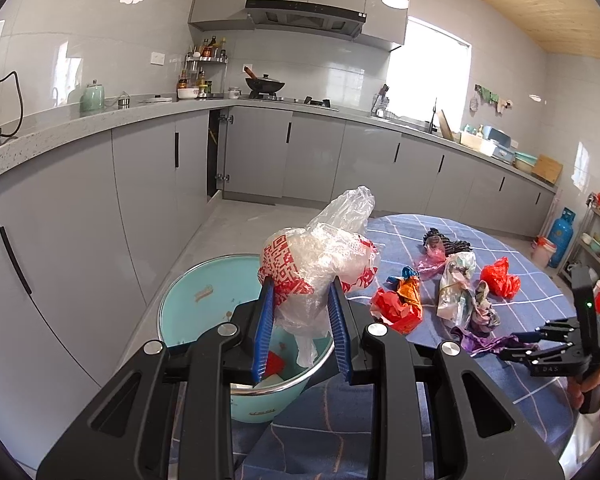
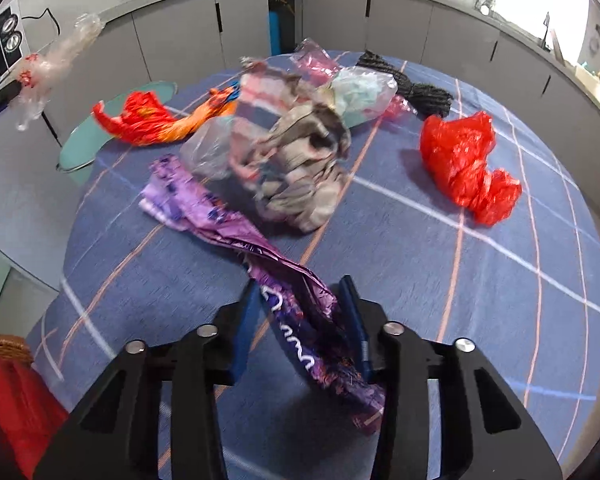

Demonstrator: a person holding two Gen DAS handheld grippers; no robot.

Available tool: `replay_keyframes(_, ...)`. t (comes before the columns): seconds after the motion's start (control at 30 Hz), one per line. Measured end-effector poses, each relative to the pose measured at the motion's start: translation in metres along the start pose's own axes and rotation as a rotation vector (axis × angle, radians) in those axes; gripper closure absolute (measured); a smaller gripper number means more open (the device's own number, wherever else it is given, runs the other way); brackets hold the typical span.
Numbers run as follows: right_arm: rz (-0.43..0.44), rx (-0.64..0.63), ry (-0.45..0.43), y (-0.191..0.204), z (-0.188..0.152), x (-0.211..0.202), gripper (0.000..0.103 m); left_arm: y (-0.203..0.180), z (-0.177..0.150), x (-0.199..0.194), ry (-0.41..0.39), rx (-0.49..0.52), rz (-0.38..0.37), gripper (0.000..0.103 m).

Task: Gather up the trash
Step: 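Grasp the purple wrapper with the right tool while the left tool holds the clear bag, then carry both items over the teal bucket and open both tools to drop them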

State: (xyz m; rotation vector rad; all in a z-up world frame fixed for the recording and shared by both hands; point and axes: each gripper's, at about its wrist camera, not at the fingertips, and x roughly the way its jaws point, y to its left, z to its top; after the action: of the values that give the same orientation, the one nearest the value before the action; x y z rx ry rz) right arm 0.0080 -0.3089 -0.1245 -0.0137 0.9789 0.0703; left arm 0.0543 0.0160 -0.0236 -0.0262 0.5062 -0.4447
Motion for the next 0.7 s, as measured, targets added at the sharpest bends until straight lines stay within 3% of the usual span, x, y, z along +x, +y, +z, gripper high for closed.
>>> replay_keyframes(0.07, 0.011, 0.003, 0.004, 0.007, -0.004, -0.003, 0.081, 0.001, -0.002, 0.000, 0.002, -0.003, 0.001, 0.076)
replay_keyframes(0.2, 0.005, 0.007, -0.006, 0.019, -0.009, -0.010, 0.084, 0.005, -0.004, -0.001, 0.007, -0.011, 0.009, 0.076)
replay_keyframes(0.37, 0.045, 0.049, -0.094, 0.037, -0.004, -0.040, 0.085, 0.011, -0.005, -0.003, 0.002, -0.025, 0.022, 0.076)
replay_keyframes(0.6, 0.097, 0.129, -0.254, 0.065, 0.035, -0.078, 0.085, 0.017, -0.007, -0.001, 0.009, -0.032, 0.072, 0.076)
replay_keyframes(0.7, 0.133, 0.157, -0.283, 0.079, 0.054, -0.081, 0.085, 0.019, -0.007, 0.000, 0.017, -0.036, 0.089, 0.076)
